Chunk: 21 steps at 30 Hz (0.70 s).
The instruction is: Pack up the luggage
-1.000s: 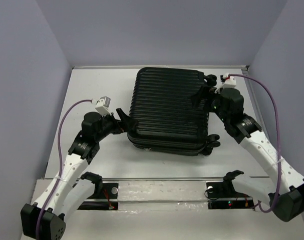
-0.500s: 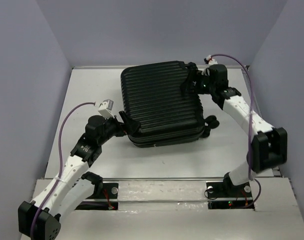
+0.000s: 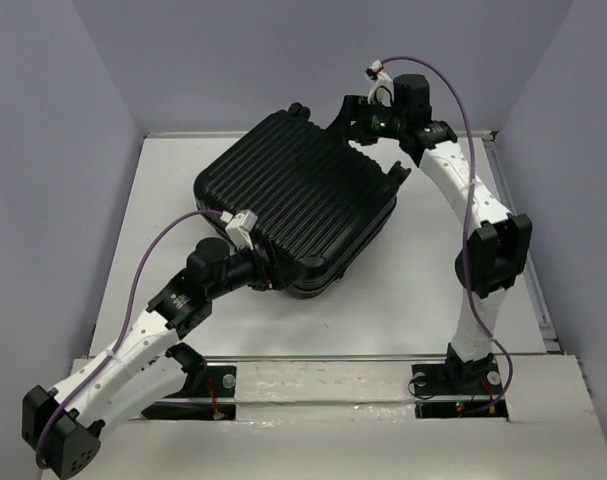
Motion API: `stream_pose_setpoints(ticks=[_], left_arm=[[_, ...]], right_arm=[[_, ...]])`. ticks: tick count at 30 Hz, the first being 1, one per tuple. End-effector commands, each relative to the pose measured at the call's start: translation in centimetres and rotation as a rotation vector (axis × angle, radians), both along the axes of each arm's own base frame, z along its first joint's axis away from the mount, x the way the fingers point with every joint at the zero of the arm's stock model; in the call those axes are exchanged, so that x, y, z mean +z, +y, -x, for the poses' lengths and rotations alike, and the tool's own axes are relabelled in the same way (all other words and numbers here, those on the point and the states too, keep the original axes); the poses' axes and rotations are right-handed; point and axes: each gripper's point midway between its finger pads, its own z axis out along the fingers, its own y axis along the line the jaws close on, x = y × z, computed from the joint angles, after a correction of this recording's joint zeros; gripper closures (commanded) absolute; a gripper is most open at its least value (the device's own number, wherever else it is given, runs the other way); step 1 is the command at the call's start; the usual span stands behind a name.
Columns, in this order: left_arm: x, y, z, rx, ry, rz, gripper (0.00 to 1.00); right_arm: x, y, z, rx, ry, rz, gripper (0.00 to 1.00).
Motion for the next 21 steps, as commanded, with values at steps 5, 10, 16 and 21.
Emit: stream_pose_setpoints(ticks=[5,10,16,21], left_arm=[[8.6,0.9,-4.3,0.141,-0.236,0.040,0.01],[7.2,1.4,-4.1,0.163,-0.210,0.049,0.01],[5.9,3.4,-1.5,0.182,-0.183,0.068,0.01],[2.6,4.0,0.2,0.196,-0.088,0.127,0.18]], right_arm=[[10.3,-2.6,12.4,0.052,-0.265,-0.035,0.06],[2.9,-5.2,19.5,-0.007,-0.268,-0.137,0.90],[-8.4,-6.5,25.5,-0.003,-0.204,-0.182,0.93],[-12.0,-4.6,26.5,0.055,-0.205,-0.117,0.67]])
